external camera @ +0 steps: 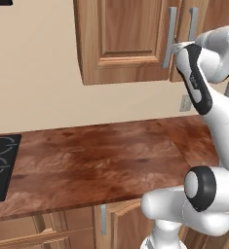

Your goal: Move the bowls from the cabinet to the plates on the dining table.

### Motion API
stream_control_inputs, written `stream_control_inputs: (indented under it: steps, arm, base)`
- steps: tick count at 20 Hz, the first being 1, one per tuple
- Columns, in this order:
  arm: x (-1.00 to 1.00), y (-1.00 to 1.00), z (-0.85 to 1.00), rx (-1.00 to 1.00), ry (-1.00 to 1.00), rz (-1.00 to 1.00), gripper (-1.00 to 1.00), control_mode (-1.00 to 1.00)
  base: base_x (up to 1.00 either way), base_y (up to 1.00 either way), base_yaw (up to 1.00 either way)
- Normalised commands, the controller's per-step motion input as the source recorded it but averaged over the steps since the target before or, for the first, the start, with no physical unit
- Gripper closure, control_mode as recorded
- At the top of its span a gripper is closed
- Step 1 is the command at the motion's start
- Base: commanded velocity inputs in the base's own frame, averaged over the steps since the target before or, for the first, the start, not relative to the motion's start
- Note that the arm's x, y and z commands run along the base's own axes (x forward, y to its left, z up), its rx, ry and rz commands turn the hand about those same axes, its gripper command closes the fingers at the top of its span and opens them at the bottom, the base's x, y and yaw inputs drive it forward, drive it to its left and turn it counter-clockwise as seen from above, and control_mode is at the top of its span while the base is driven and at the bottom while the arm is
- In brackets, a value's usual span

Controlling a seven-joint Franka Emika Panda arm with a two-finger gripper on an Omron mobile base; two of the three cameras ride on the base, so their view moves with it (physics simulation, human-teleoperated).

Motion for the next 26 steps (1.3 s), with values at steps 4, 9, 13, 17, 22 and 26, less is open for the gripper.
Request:
stream_control_inputs:
  steps: [4, 9, 13, 17, 22, 26]
  arm:
    - [-0.54, -0.4, 0.0, 0.0, -0.13, 0.16, 1.0, -1.0]
    - [-0.53, -0.46, 0.01, 0.0, -0.13, 0.17, 1.0, -1.0]
    - [-0.44, -0.52, 0.02, 0.0, -0.11, 0.16, 1.0, -1.0]
    - [-0.29, -0.66, 0.0, 0.0, -0.1, 0.14, 1.0, -1.0]
    - [-0.28, -0.79, 0.0, 0.0, -0.11, 0.12, 1.0, -1.0]
    - [-0.16, -0.62, 0.0, 0.0, -0.09, 0.1, -1.0, -1.0]
  base:
    - [0.0, 0.0, 0.0]
    - [0.0, 0.0, 0.0]
    - [0.0, 0.0, 0.0]
    - [0.0, 0.0, 0.0]
    - [0.0, 0.0, 0.0]
    - [0.0, 0.0, 0.0]
